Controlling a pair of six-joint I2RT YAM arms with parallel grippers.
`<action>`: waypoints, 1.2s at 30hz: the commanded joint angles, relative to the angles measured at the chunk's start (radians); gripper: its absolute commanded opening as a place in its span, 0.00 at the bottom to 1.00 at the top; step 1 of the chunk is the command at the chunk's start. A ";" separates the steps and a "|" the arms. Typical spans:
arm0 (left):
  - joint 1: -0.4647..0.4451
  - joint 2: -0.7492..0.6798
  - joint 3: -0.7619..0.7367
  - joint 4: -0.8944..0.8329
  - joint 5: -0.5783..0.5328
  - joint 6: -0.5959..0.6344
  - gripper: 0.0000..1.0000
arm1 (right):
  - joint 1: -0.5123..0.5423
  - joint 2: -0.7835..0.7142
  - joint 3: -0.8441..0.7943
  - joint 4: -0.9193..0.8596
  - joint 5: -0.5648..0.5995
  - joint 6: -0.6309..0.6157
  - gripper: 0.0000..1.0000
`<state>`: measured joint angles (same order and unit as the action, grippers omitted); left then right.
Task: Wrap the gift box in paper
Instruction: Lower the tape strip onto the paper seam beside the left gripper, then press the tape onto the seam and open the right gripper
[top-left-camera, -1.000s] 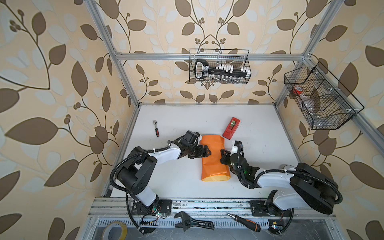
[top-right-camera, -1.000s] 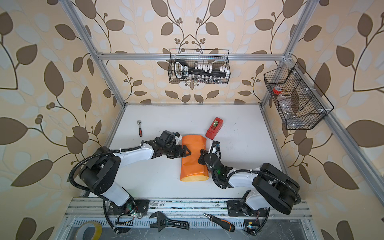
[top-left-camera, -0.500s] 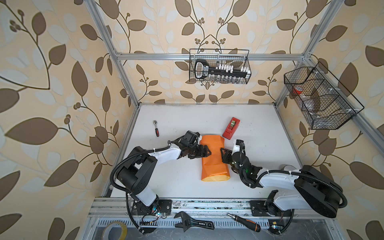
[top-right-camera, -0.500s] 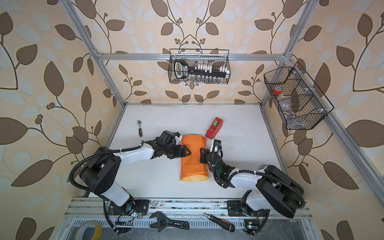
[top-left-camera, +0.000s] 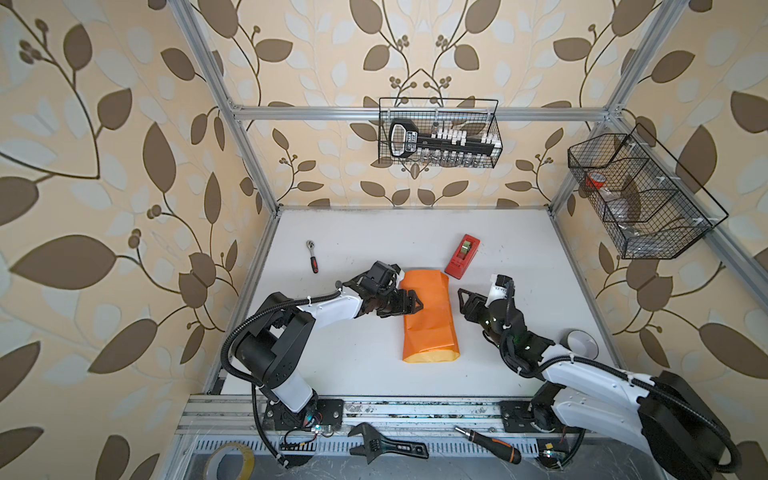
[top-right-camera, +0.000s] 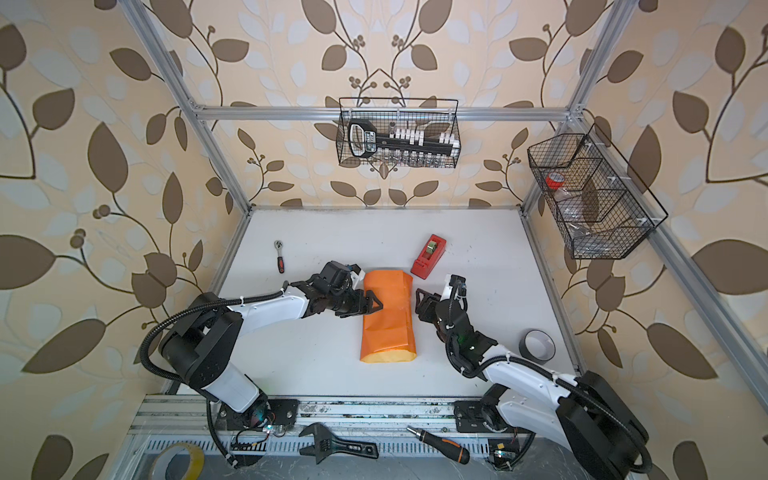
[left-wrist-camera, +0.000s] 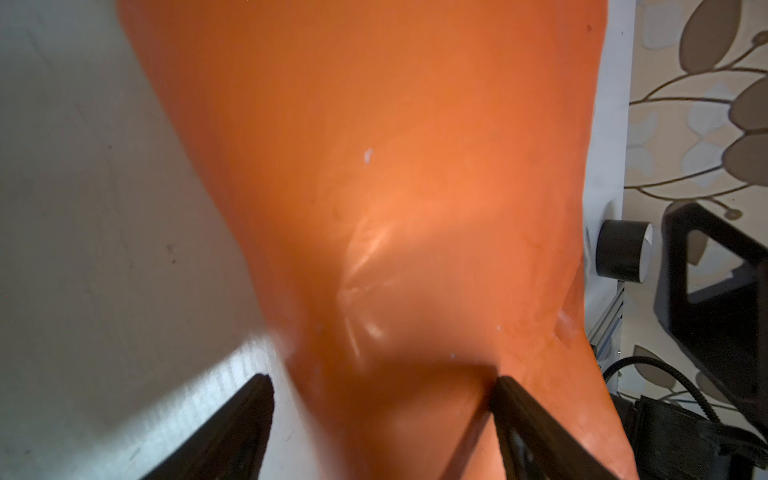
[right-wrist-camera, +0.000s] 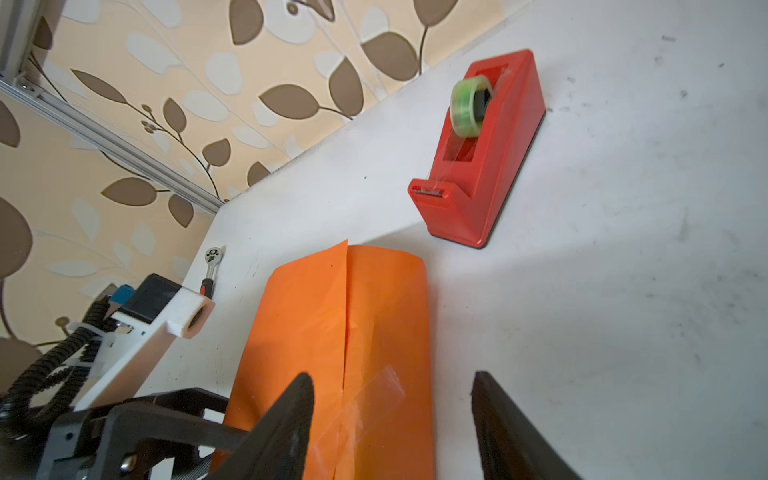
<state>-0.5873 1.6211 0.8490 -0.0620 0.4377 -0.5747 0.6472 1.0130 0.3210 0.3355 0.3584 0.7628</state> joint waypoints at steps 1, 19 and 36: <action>-0.002 0.061 -0.040 -0.108 -0.107 0.032 0.84 | -0.001 -0.020 0.090 -0.245 -0.056 -0.112 0.62; -0.002 0.060 -0.043 -0.105 -0.111 0.034 0.84 | 0.108 0.310 0.509 -0.634 -0.128 -0.261 0.61; -0.003 0.064 -0.044 -0.105 -0.113 0.036 0.84 | 0.066 0.407 0.482 -0.549 -0.233 -0.243 0.60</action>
<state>-0.5873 1.6226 0.8474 -0.0563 0.4389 -0.5743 0.7216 1.4059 0.8101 -0.2382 0.1577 0.5194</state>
